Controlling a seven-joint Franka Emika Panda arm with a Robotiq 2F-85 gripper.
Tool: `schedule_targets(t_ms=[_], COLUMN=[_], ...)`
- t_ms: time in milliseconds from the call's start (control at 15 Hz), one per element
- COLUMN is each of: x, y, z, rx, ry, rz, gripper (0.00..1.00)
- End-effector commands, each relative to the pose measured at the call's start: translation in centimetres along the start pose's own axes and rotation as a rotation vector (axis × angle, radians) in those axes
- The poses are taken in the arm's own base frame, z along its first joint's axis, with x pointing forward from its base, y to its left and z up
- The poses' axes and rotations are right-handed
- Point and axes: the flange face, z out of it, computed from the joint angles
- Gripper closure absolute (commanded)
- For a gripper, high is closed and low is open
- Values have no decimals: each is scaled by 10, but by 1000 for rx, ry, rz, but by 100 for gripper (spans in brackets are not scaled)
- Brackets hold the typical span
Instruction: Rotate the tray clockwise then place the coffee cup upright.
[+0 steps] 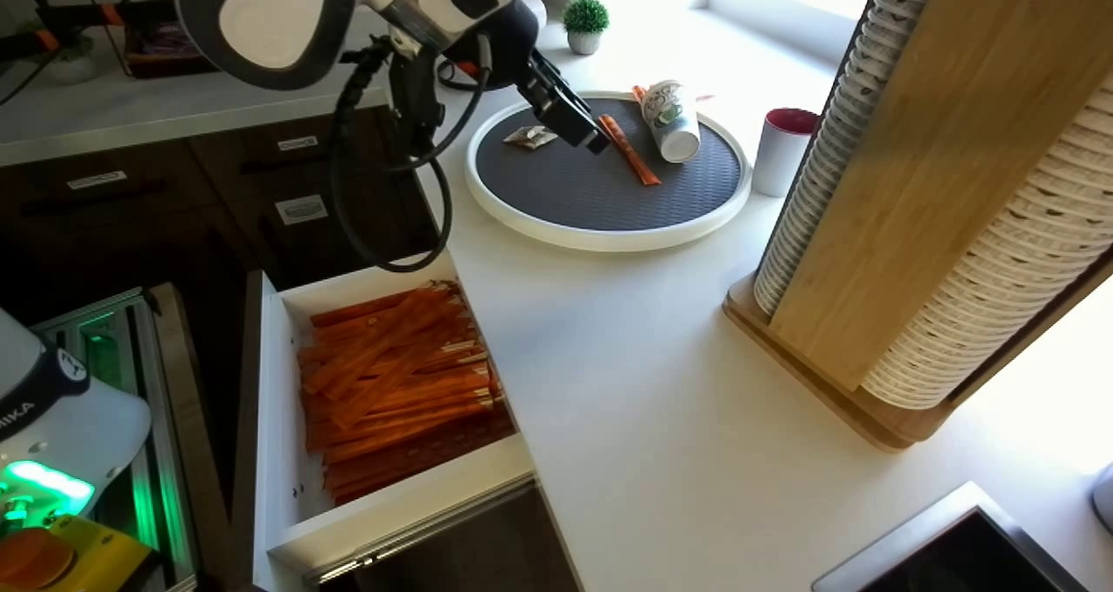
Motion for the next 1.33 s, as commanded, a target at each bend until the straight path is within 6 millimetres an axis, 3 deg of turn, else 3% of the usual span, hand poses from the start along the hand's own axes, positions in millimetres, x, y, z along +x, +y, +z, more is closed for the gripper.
schedule_targets(t_ms=[0, 133, 267, 333, 667, 1267], x=[2, 1, 0, -1, -12, -35], y=[-11, -19, -14, -13, -3, 5], z=[41, 56, 75, 82, 114, 150], rx=[2, 9, -1, -2, 6, 51], ry=[21, 29, 27, 26, 58, 54], rz=[9, -14, -24, -22, -11, 1], gripper=[67, 82, 98, 100, 100, 100])
